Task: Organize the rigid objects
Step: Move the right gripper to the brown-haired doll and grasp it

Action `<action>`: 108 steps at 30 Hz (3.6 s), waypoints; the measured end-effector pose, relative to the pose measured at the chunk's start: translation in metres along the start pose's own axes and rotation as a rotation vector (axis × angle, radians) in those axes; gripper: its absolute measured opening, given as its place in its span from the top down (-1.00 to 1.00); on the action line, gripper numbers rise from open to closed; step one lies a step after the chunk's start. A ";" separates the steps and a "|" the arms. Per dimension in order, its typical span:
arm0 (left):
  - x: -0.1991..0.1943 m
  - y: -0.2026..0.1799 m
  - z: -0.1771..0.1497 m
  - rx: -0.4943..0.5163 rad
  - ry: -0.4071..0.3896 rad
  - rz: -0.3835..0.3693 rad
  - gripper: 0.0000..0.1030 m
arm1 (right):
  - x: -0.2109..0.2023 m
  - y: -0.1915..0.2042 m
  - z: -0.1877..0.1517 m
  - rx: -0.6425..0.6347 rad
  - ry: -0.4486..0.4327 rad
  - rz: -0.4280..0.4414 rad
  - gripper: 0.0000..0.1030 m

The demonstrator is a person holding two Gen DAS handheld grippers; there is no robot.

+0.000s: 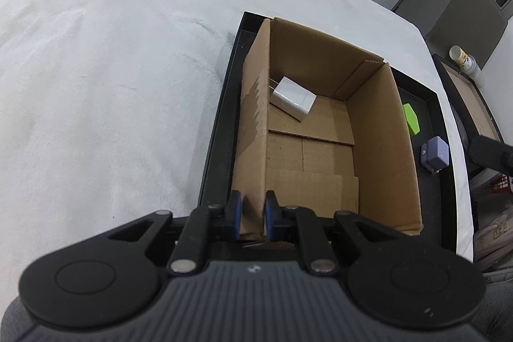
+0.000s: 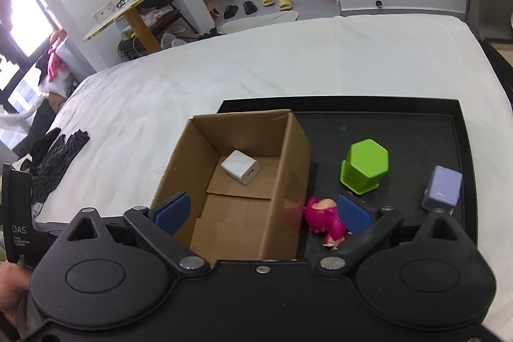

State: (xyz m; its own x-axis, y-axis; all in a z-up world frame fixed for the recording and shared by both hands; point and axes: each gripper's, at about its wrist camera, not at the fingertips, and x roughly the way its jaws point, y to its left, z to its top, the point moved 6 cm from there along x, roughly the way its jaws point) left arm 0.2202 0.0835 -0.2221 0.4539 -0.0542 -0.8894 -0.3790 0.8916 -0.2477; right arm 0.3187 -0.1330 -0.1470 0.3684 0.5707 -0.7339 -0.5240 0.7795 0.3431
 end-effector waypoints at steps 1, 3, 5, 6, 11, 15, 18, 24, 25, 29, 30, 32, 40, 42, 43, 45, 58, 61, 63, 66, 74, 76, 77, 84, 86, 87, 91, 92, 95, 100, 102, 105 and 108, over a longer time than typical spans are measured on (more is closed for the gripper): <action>0.000 0.000 0.000 0.001 -0.001 0.003 0.76 | -0.001 -0.004 -0.002 0.009 -0.002 0.001 -0.92; 0.000 -0.002 0.001 0.008 -0.005 0.012 0.77 | -0.002 -0.014 -0.005 0.031 -0.004 0.001 -0.92; 0.000 -0.002 0.000 0.012 -0.008 0.023 0.78 | -0.004 -0.023 -0.007 0.055 -0.010 0.000 -0.92; 0.000 -0.002 0.001 0.012 -0.009 0.027 0.78 | -0.004 -0.028 -0.009 0.067 -0.013 -0.002 -0.92; -0.001 0.000 0.003 0.009 -0.016 0.050 0.78 | -0.002 -0.046 -0.019 0.096 -0.010 -0.017 -0.91; -0.002 0.002 0.005 0.001 -0.016 0.070 0.79 | 0.003 -0.060 -0.028 0.134 -0.003 -0.014 -0.91; -0.002 0.002 0.005 0.007 -0.015 0.080 0.79 | 0.008 -0.069 -0.034 0.175 0.005 -0.004 -0.91; -0.001 0.000 0.006 0.008 -0.013 0.101 0.79 | 0.019 -0.080 -0.042 0.245 0.036 -0.002 -0.90; -0.001 -0.001 0.006 0.011 -0.012 0.104 0.79 | 0.022 -0.083 -0.044 0.267 0.044 0.003 -0.89; 0.001 -0.002 0.005 0.012 -0.010 0.115 0.79 | 0.035 -0.096 -0.050 0.329 0.077 -0.024 -0.80; 0.001 -0.003 0.005 0.010 -0.010 0.117 0.79 | 0.037 -0.099 -0.051 0.343 0.085 -0.027 -0.73; 0.001 -0.003 0.005 0.012 -0.009 0.120 0.79 | 0.041 -0.106 -0.054 0.386 0.092 -0.013 -0.66; 0.004 -0.002 0.006 0.007 -0.003 0.129 0.79 | 0.052 -0.114 -0.052 0.383 0.075 -0.028 -0.40; 0.004 -0.002 0.007 0.007 -0.003 0.130 0.79 | 0.056 -0.112 -0.052 0.366 0.088 -0.036 -0.39; 0.004 -0.002 0.007 0.007 -0.002 0.129 0.79 | 0.058 -0.111 -0.053 0.356 0.095 -0.043 -0.39; 0.004 -0.002 0.007 0.007 -0.003 0.130 0.79 | 0.063 -0.109 -0.054 0.347 0.114 -0.048 -0.29; 0.004 0.000 0.006 -0.001 -0.003 0.116 0.78 | 0.080 -0.091 -0.063 0.230 0.200 -0.086 0.00; 0.003 -0.002 0.007 0.005 -0.003 0.119 0.78 | 0.081 -0.088 -0.063 0.229 0.201 -0.074 0.17; 0.003 -0.003 0.007 0.016 -0.006 0.122 0.79 | 0.078 -0.088 -0.063 0.216 0.203 -0.083 0.23; 0.003 -0.003 0.006 0.018 -0.010 0.121 0.79 | 0.075 -0.089 -0.065 0.226 0.211 -0.093 0.23; 0.003 -0.003 0.006 0.017 -0.013 0.122 0.79 | 0.064 -0.099 -0.074 0.228 0.226 -0.175 0.22; 0.003 -0.003 0.006 0.015 -0.013 0.121 0.79 | 0.062 -0.102 -0.075 0.236 0.226 -0.193 0.22; 0.003 -0.003 0.006 0.014 -0.014 0.121 0.79 | 0.061 -0.103 -0.076 0.241 0.225 -0.203 0.22; 0.003 -0.003 0.006 0.014 -0.013 0.122 0.79 | 0.056 -0.112 -0.076 0.280 0.212 -0.260 0.19; 0.003 -0.003 0.006 0.013 -0.013 0.121 0.79 | 0.053 -0.113 -0.076 0.293 0.201 -0.266 0.18; 0.003 -0.003 0.006 0.013 -0.014 0.121 0.79 | 0.052 -0.114 -0.076 0.301 0.198 -0.264 0.05; 0.003 -0.003 0.006 0.017 -0.015 0.120 0.79 | 0.046 -0.120 -0.078 0.353 0.177 -0.234 -0.25; 0.003 -0.003 0.006 0.014 -0.014 0.120 0.79 | 0.046 -0.120 -0.078 0.356 0.177 -0.231 -0.26; 0.003 -0.003 0.006 0.012 -0.012 0.119 0.79 | 0.054 -0.116 -0.074 0.326 0.192 -0.239 -0.29; 0.004 -0.002 0.007 0.016 -0.006 0.117 0.79 | 0.067 -0.105 -0.070 0.242 0.206 -0.262 -0.29; 0.005 -0.002 0.006 0.015 -0.006 0.118 0.78 | 0.070 -0.103 -0.070 0.217 0.211 -0.271 -0.27; 0.006 -0.003 0.006 0.013 -0.008 0.119 0.78 | 0.074 -0.101 -0.071 0.171 0.216 -0.310 -0.07; 0.006 -0.003 0.006 0.011 -0.010 0.117 0.78 | 0.071 -0.102 -0.069 0.167 0.209 -0.324 0.16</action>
State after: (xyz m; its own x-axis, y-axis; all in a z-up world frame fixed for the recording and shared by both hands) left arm 0.2287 0.0835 -0.2246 0.4151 0.0551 -0.9081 -0.4213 0.8963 -0.1381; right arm 0.3451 -0.1899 -0.2750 0.3204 0.2382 -0.9168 -0.2687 0.9510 0.1531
